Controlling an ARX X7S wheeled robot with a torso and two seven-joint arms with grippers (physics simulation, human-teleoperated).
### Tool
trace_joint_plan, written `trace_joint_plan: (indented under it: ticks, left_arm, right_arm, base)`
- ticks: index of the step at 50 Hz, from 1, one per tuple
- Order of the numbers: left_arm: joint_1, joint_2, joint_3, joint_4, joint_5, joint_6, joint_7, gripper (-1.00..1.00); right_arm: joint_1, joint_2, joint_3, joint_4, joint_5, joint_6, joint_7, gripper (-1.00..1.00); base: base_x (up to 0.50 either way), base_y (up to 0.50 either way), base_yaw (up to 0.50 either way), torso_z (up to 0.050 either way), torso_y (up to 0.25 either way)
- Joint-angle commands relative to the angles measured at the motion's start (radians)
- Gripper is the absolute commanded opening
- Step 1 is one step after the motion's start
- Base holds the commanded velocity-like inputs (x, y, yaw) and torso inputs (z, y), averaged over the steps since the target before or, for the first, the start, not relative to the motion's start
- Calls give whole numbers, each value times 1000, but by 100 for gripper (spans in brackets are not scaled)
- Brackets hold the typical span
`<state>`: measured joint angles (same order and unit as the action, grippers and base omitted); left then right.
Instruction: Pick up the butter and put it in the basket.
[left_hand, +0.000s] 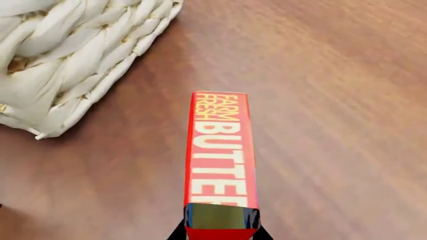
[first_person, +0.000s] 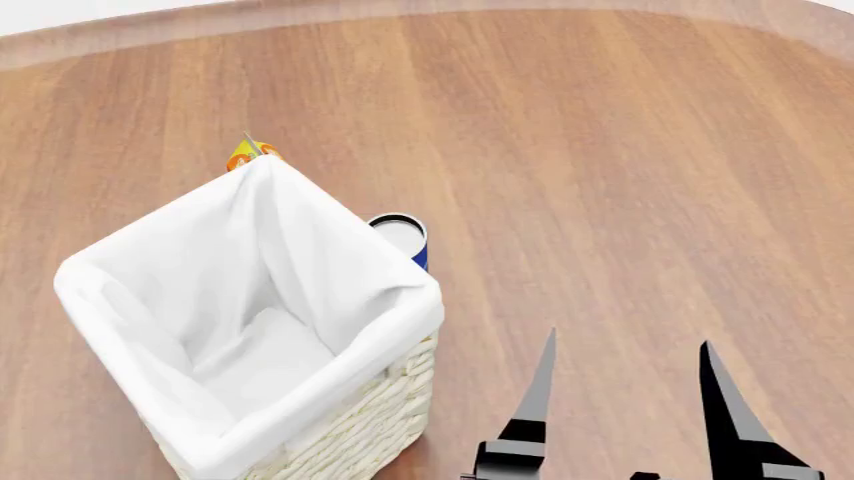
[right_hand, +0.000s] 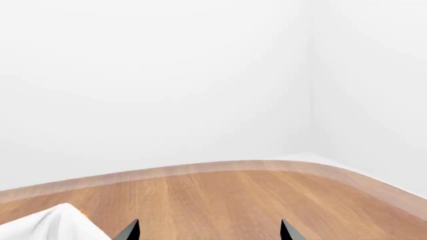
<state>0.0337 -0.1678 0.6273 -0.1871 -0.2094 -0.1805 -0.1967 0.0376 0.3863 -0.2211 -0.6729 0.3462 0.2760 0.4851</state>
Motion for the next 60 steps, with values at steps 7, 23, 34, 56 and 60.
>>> trace_joint_plan:
  ticks: [7, 23, 34, 56, 60]
  left_arm:
    - [36, -30, 1, 178, 22, -73, -29, -100]
    - [103, -115, 56, 494, 46, -182, -52, -100]
    - [98, -144, 82, 681, 61, -285, -69, -100]
    - [21, -145, 56, 961, 55, -515, -117, -100]
    - [1, -142, 46, 1006, 47, -564, -122, -100]
  right_arm:
    - [-3, -21, -5, 1, -23, -1, -36, 100]
    - [-1, -17, -13, -9, -23, 6, -28, 100]
    - [-1, -15, -18, -3, -24, -1, -29, 100]
    - [2, -9, -17, -3, -14, -3, -23, 100]
    - [2, -8, -17, -2, -13, -5, -23, 100]
  base:
    - [0, 0, 0, 0, 0]
    - [0, 0, 0, 0, 0]
    - [0, 0, 0, 0, 0]
    - [0, 0, 0, 0, 1]
    - [0, 0, 0, 0, 0]
